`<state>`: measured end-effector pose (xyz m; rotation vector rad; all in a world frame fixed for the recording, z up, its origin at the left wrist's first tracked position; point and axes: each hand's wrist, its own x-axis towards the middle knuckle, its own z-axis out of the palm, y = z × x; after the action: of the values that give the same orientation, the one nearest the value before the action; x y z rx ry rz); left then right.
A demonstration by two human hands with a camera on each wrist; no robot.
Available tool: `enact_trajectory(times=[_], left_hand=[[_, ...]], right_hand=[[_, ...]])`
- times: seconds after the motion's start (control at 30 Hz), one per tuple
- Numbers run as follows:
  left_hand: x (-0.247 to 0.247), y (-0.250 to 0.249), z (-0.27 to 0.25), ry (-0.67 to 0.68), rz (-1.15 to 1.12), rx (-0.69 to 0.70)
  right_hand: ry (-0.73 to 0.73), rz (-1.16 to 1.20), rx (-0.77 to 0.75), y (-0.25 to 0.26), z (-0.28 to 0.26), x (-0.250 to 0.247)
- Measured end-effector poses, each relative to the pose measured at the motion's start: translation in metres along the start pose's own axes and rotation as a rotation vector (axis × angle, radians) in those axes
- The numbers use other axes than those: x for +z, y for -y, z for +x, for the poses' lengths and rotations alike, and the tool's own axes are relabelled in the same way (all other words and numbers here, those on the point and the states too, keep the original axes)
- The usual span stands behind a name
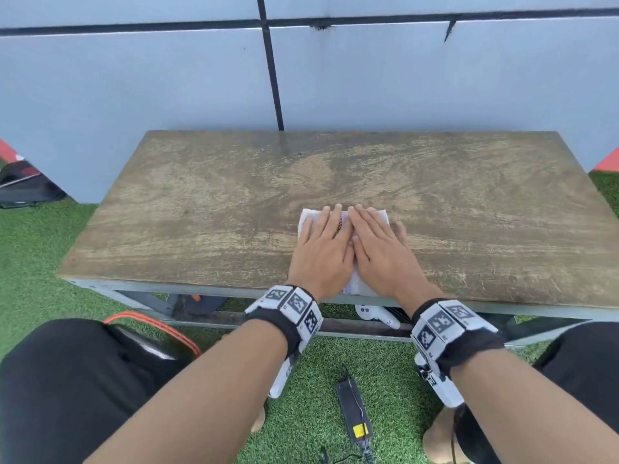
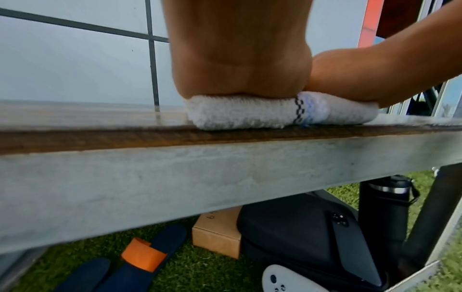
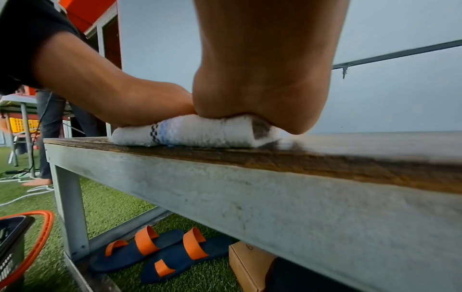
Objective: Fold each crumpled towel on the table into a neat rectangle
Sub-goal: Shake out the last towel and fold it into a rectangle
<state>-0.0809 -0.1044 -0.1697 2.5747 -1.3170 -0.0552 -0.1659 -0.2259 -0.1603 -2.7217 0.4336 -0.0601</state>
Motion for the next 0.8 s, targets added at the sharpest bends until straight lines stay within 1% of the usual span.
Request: enact_trajectory(times=[0.17, 0.23, 0.27, 0.33, 0.37, 0.4, 0.47, 0.57, 0.67, 0.73, 0.8], left_hand=[[-0.009, 0.013, 0.006, 0.078, 0.058, 0.071], [-0.013, 0.014, 0.007, 0.079, 0.154, 0.083], [-0.016, 0.013, 0.008, 0.067, 0.213, 0.065], [-0.020, 0.007, 0.009, 0.028, 0.300, -0.021], [-0.022, 0.002, 0.008, -0.009, 0.304, -0.077], [-0.023, -0.003, 0.006, -0.050, 0.271, -0.124], [-0.025, -0.015, 0.001, -0.089, 0.138, -0.205], [-0.022, -0.024, -0.018, -0.108, -0.022, -0.386], [-0.016, -0.021, -0.037, -0.046, -0.156, -0.590], [-0.017, -0.016, -0.042, -0.038, -0.190, -0.616], [-0.022, -0.009, -0.043, -0.090, -0.191, -0.585]], right_hand=[[0.065, -0.148, 0.061, 0.004, 0.001, -0.010], [0.065, -0.207, 0.078, 0.007, 0.001, -0.014], [0.062, -0.237, 0.089, 0.010, 0.001, -0.015], [0.064, -0.326, 0.145, 0.018, -0.002, -0.020], [0.070, -0.382, 0.181, 0.024, -0.005, -0.023], [0.067, -0.436, 0.211, 0.030, -0.009, -0.026], [0.019, -0.492, 0.237, 0.036, -0.014, -0.029], [-0.060, -0.435, 0.264, 0.036, -0.026, -0.030], [-0.046, -0.302, 0.341, 0.030, -0.035, -0.024], [-0.075, -0.251, 0.331, 0.028, -0.039, -0.017], [-0.098, -0.206, 0.314, 0.028, -0.043, -0.013]])
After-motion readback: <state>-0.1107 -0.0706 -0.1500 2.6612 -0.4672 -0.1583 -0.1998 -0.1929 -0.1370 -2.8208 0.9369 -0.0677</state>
